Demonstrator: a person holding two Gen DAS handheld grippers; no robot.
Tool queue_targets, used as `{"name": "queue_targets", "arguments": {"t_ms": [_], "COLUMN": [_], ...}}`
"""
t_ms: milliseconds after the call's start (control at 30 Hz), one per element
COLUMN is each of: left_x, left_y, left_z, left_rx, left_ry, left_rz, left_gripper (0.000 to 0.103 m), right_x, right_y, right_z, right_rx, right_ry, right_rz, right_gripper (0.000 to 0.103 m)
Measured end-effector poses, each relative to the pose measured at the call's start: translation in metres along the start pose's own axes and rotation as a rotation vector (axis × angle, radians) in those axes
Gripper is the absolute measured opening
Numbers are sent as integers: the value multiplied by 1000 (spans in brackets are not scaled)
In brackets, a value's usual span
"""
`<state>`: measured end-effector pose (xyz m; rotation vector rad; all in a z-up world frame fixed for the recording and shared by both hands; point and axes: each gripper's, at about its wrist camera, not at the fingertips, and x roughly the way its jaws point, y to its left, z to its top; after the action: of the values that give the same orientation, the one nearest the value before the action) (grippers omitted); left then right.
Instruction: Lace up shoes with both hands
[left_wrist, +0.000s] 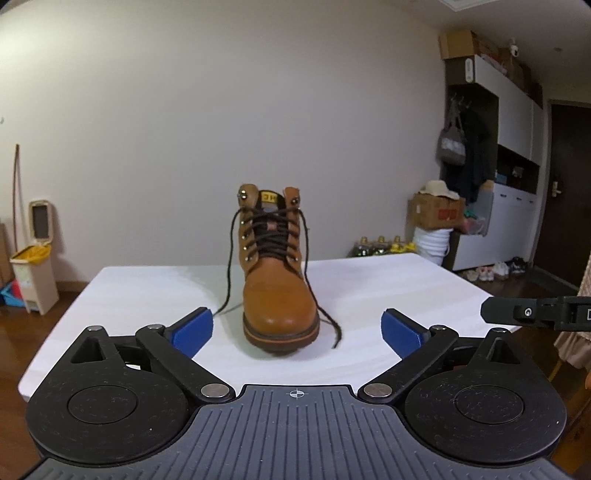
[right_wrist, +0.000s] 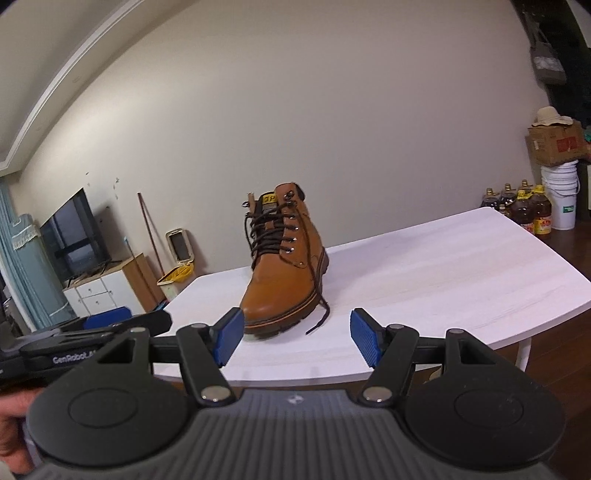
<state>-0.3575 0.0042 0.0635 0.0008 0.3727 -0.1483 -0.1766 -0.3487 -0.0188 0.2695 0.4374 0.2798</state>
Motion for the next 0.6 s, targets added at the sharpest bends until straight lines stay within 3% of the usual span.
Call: {"name": "queue_targets", "arguments": {"t_ms": [600], "left_x": [-6], "left_y": [-2], "left_z": [3], "left_rx": [-52], "left_ry": [-20], "left_rz": [11], "left_gripper": [100], "right_x": [4], "right_y": [-3], "right_z": [-7], "right_rx": [1], "right_ry": [5], "right_rz": [-9], "right_gripper": [66]}}
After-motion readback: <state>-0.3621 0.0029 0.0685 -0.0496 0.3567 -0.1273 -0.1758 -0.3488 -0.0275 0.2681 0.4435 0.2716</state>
